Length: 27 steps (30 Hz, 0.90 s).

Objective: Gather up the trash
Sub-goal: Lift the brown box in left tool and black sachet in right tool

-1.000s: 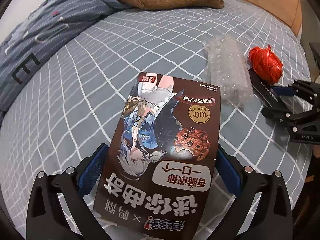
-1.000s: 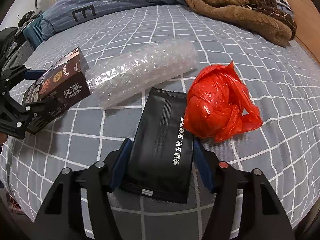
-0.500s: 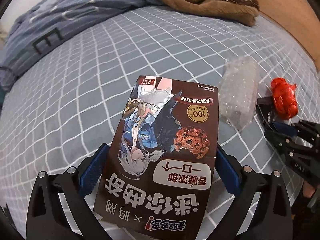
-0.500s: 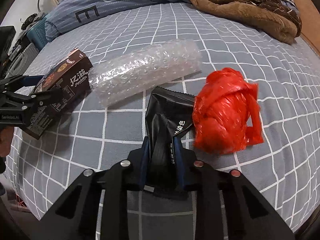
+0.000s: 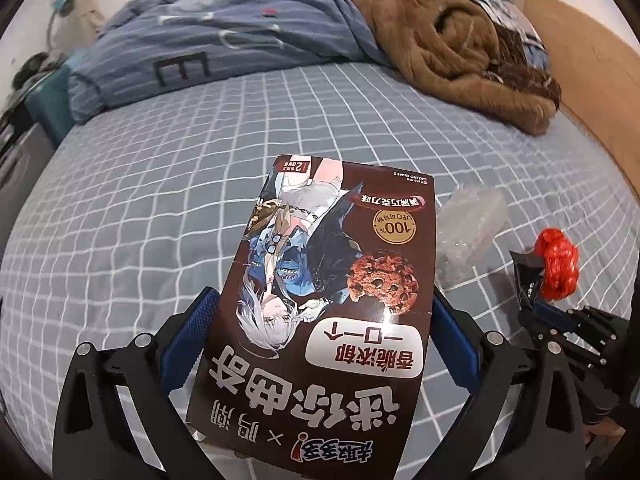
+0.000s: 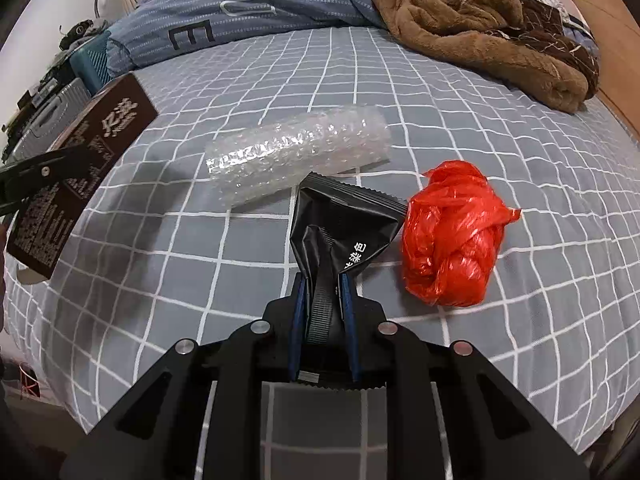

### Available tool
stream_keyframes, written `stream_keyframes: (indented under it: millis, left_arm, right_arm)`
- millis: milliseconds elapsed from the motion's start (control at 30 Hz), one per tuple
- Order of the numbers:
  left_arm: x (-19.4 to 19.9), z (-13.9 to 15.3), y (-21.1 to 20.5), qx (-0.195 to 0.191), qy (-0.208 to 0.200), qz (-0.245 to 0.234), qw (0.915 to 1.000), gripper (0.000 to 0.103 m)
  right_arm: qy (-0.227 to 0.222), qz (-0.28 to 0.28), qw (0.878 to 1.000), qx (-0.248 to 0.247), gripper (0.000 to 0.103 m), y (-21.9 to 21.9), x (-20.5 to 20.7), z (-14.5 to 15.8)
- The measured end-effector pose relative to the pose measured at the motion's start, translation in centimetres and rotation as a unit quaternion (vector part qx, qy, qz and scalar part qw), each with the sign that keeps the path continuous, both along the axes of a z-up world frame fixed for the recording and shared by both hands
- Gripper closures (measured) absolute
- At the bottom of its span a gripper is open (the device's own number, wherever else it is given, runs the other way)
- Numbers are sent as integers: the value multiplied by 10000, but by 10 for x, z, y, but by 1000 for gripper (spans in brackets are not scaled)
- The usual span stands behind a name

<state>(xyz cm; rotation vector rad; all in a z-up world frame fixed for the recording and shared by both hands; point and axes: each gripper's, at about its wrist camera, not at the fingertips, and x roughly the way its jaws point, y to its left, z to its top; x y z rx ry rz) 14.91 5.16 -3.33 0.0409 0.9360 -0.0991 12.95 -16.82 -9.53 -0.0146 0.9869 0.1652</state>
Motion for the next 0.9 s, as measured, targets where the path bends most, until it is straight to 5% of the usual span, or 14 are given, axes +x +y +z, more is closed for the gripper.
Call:
stream_keyframes:
  millis: [900]
  left_arm:
    - [-103, 35, -15, -220, -366, 518, 9977, 7]
  right_arm:
    - [-556, 213, 9981, 132, 86, -5, -67, 62]
